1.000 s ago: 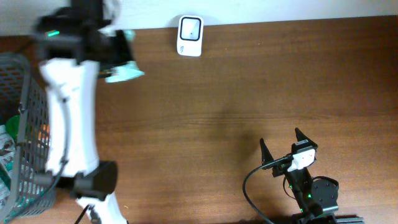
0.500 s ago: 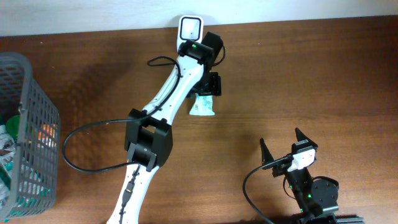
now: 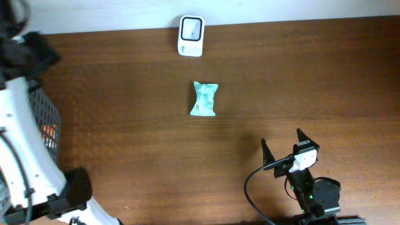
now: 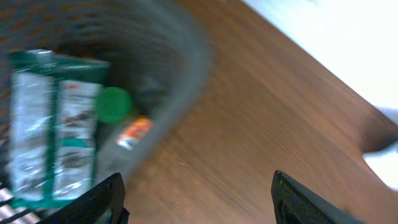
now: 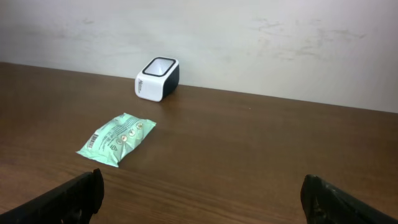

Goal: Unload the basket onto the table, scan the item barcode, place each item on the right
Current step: 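Reach into the basket and grasp the 3M glove package with left gripper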

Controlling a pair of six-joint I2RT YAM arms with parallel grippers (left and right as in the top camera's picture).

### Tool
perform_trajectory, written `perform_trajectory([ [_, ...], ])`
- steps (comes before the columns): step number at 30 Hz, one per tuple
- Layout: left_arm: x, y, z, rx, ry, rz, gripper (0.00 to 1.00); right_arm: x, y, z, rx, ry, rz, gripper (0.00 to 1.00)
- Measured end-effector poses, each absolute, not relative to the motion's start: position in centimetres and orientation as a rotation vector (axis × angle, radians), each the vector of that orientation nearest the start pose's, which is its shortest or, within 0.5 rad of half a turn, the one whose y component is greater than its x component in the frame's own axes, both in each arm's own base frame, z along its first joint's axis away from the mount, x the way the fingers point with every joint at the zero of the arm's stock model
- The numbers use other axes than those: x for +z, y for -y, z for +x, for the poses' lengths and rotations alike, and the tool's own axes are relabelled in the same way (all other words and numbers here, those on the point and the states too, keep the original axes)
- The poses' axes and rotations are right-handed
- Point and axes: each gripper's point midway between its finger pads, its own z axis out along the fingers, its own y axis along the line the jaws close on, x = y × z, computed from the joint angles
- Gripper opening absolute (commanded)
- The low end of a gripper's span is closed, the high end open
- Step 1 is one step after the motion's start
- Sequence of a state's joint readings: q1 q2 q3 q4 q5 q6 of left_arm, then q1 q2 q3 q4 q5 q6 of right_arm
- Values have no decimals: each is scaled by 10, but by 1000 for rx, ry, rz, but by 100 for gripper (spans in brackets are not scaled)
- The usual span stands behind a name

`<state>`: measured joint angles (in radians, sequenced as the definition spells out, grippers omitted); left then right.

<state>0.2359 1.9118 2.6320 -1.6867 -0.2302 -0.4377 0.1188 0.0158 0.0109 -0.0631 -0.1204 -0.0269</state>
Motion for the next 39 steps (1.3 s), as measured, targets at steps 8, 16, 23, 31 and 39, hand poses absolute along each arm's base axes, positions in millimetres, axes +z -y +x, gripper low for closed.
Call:
perform_trajectory([
  [8,319,-284,268,384,-2248,-1541,71,160,-50,241,168,-1627,-211,98],
  [16,208,-330,211,429,-2414,-1801,67,160,-50,241,169,-1627,-211,98],
  [23,144,-342,216,532,-2498,-1427,73,160,-50,241,168,-1627,-211,98],
  [31,103,-363,202,669,-2596,-1124,76,160,-50,241,169,-1626,-211,98],
  [39,95,-369,210,694,-2668,-928,72,160,-50,241,169,-1627,-212,98],
])
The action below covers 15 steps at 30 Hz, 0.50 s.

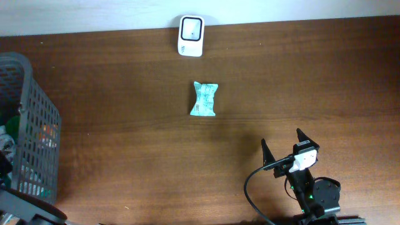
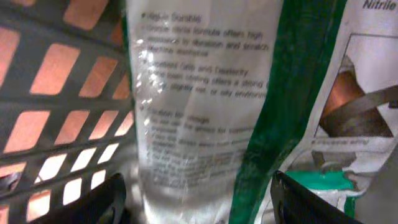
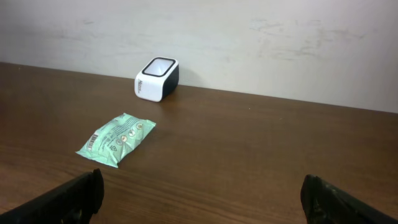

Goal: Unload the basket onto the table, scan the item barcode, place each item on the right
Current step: 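Reach into the basket and grasp the 3M glove package with left gripper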

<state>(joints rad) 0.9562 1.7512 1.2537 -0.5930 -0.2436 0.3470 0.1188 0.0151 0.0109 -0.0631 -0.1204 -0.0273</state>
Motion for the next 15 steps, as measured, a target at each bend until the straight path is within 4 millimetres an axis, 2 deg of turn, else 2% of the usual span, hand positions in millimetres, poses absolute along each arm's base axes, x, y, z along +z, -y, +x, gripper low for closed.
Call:
perform_trajectory([
  [4,73,-370,211,663,-2719,-915,71,160,-50,241,169,-1627,-211,98],
  [10,65,-371,206,648,-2736,-934,70,160,-50,241,169,-1627,-211,98],
  [12,58,-369,203,628,-2759,-942,52,160,-50,241,169,-1626,-211,98],
  [13,52,-367,201,612,-2784,-945,39,160,-50,241,168,-1627,-211,98],
  [15,44,-364,199,584,-2814,-942,2,160,-50,241,169,-1626,-211,98],
])
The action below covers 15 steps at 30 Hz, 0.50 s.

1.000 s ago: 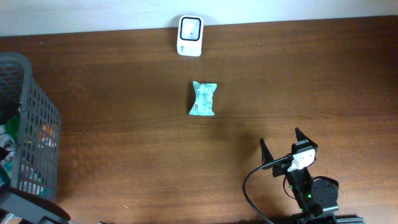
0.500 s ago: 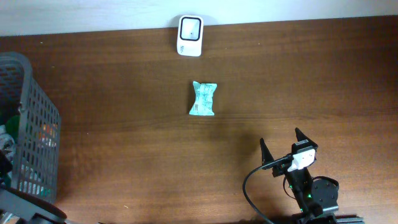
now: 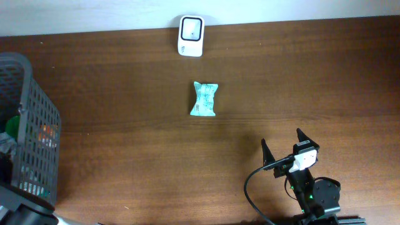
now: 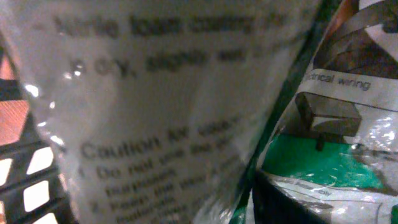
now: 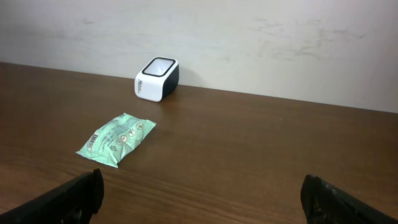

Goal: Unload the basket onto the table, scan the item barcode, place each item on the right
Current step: 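Reach into the basket and grasp the 3M glove package with left gripper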

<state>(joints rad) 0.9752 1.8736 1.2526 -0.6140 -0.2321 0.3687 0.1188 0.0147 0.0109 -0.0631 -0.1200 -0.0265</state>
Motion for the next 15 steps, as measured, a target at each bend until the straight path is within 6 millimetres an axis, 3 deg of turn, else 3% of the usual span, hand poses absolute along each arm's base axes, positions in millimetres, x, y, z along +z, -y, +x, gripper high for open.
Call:
perform_trajectory([
  [7,43,-357,202,551,-2828,-918,0,160,-50,241,169,-1627,-211,98],
  [8,53,-354,207,562,-2812,-898,0,160,-50,241,169,-1626,-212,98],
  [9,70,-351,216,581,-2768,-883,0,160,-50,241,169,-1627,-212,98],
  [13,179,-336,247,622,-2443,-770,0,160,-50,241,169,-1626,-211,98],
  [15,209,-331,247,646,-2358,-749,0,160,-50,241,169,-1627,-211,99],
])
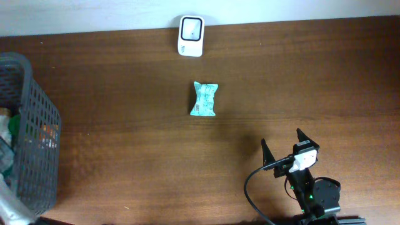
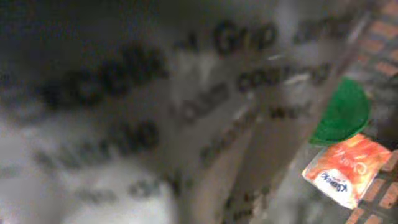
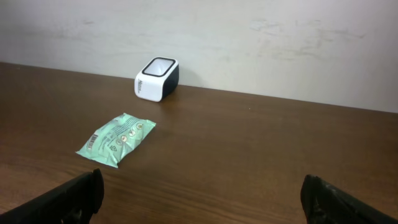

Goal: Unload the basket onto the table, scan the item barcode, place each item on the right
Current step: 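Reach into the basket and grasp the 3M glove package with left gripper, then place the 3M glove package beside the mint-green pack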

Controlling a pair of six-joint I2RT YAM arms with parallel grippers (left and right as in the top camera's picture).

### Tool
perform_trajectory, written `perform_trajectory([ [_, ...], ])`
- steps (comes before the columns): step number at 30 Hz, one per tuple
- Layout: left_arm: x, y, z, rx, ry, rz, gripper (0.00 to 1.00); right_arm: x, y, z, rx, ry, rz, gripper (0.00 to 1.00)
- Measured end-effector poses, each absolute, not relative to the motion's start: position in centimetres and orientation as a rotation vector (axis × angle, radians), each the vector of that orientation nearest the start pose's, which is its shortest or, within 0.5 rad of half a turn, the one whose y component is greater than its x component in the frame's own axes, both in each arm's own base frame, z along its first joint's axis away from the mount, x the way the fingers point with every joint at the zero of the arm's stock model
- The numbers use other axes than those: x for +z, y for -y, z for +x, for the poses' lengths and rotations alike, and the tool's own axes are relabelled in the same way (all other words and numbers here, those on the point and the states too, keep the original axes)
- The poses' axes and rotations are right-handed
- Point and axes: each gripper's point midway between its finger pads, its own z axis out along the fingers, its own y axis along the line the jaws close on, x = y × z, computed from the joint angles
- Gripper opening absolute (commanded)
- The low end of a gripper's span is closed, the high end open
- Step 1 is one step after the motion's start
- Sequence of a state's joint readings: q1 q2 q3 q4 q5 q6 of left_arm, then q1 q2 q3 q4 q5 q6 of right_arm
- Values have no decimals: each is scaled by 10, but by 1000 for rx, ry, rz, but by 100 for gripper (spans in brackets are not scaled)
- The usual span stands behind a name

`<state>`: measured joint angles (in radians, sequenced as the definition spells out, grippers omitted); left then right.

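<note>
A small teal packet (image 1: 204, 99) lies flat in the middle of the table, also seen as the packet (image 3: 117, 139) in the right wrist view, a barcode at its near end. The white scanner (image 1: 190, 35) stands at the far edge by the wall, window up, the same scanner (image 3: 157, 78). My right gripper (image 1: 286, 147) rests open near the front edge, its gripper (image 3: 202, 190) empty. The left wrist view is filled by a blurred clear printed bag (image 2: 124, 124) pressed close; the left fingers are hidden.
A grey mesh basket (image 1: 37, 125) stands at the table's left edge with several items in it. Beside the bag in the left wrist view lie a green cap (image 2: 342, 115) and an orange sachet (image 2: 345, 171). A white wall runs behind the scanner.
The left wrist camera sits closer still against the printed bag, now a blur, and the green cap and orange sachet show at the right. The right arm and teal packet are unchanged.
At first the left arm was over the basket's rim, looking in at a green-and-clear bag. Then its camera was down inside the basket against that bag, and closer at each later moment. The teal packet, scanner and right gripper never moved.
</note>
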<state>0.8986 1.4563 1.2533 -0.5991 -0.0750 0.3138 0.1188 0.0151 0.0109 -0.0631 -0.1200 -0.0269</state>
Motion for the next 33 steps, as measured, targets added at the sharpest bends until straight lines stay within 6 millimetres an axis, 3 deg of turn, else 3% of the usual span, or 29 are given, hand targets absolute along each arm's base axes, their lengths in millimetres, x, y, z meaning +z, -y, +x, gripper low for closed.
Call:
perform_trajectory([
  [4,232,-328,248,663,-2281,-735,0,160,-50,241,169,-1627,-212,98],
  [7,293,-325,252,655,-2038,-799,0,160,-50,241,169,-1626,-211,98],
  [8,338,-316,256,626,-1893,-774,0,160,-50,241,169,-1627,-211,98],
  [9,390,-295,257,577,-1736,-727,0,160,-50,241,169,-1626,-211,98],
  [10,415,-279,258,537,-1659,-697,0,160,-50,241,169,-1627,-211,98],
  [11,428,-266,260,504,-1615,-679,0,160,-50,241,169,-1627,-211,98],
  [13,472,-185,274,280,-1503,-539,0,160,-50,241,169,-1626,-212,98],
  [14,476,-161,277,195,-1504,-513,0,160,-49,241,168,-1628,-210,98],
  [16,457,-94,296,-56,-1614,-435,0,160,-49,241,169,-1627,-210,98],
  [18,407,-31,325,-259,-1844,-352,0,160,-49,241,168,-1627,-209,98],
  [19,371,10,342,-355,-1995,-277,0,160,-49,241,167,-1628,-210,98],
  [20,344,36,355,-406,-2098,-225,0,160,-49,241,167,-1627,-210,98],
  [21,294,73,375,-461,-2262,-174,0,160,-49,241,167,-1628,-209,98],
  [22,272,90,380,-485,-2331,-157,0,160,-49,241,166,-1628,-209,98],
  [24,193,142,391,-555,-2562,-209,0,160,-49,241,167,-1627,-209,98],
  [25,168,157,392,-577,-2630,-218,0,160,-49,241,166,-1626,-209,98],
  [26,129,175,392,-598,-2734,-231,0,160,-49,241,166,-1626,-209,98],
  [28,76,182,379,-575,-2898,-276,0,160,-49,241,166,-1627,-209,98],
  [30,51,178,364,-529,-3003,-264,0,160,-49,241,166,-1627,-209,99],
  [33,44,169,352,-451,-3062,-178,0,160,-49,241,166,-1627,-208,98],
])
